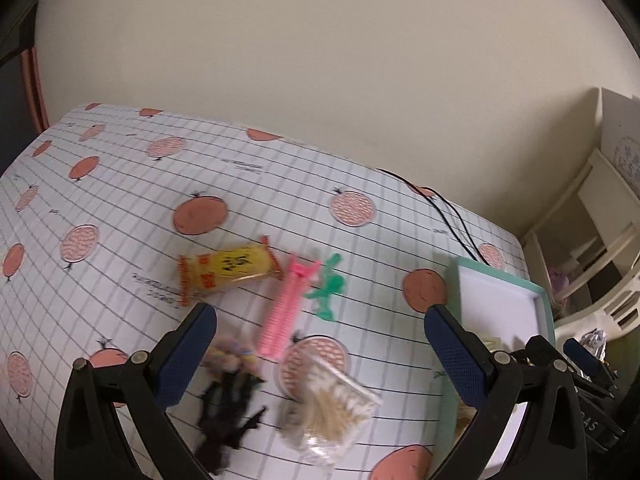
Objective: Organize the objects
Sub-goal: 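Withdraw both open tools from the tray toward the remaining items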
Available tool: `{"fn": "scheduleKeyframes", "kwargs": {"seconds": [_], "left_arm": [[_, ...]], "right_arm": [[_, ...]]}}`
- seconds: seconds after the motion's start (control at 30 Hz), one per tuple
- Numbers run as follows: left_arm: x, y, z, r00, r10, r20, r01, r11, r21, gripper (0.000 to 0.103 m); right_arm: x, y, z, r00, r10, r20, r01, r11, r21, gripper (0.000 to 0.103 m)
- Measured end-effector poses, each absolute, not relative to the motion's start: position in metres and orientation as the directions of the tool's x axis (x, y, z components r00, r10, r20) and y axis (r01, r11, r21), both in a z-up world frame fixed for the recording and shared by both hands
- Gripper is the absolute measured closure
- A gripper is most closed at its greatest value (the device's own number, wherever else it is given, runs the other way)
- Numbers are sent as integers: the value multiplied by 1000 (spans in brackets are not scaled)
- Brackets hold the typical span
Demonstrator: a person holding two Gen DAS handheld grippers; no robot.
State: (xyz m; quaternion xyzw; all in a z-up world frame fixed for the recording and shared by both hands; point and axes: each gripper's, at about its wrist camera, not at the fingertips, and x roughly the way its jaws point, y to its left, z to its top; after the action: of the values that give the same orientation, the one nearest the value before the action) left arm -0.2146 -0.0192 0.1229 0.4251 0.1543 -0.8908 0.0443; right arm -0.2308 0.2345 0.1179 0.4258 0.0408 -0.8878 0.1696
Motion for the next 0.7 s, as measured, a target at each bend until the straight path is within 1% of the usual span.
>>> {"fn": "scheduleKeyframes", "kwargs": {"seconds": [0.43, 0.7], "left_arm": [[-195, -70, 126, -631, 22, -776, 257, -937, -235, 0], [-187, -79, 119, -593, 33, -805, 246, -944, -220, 0]], "right_arm": [[-210, 182, 123, -543, -330, -772, 417, -904, 93, 0], [-196, 152, 120, -507, -348, -789, 485, -871, 73, 0]]}}
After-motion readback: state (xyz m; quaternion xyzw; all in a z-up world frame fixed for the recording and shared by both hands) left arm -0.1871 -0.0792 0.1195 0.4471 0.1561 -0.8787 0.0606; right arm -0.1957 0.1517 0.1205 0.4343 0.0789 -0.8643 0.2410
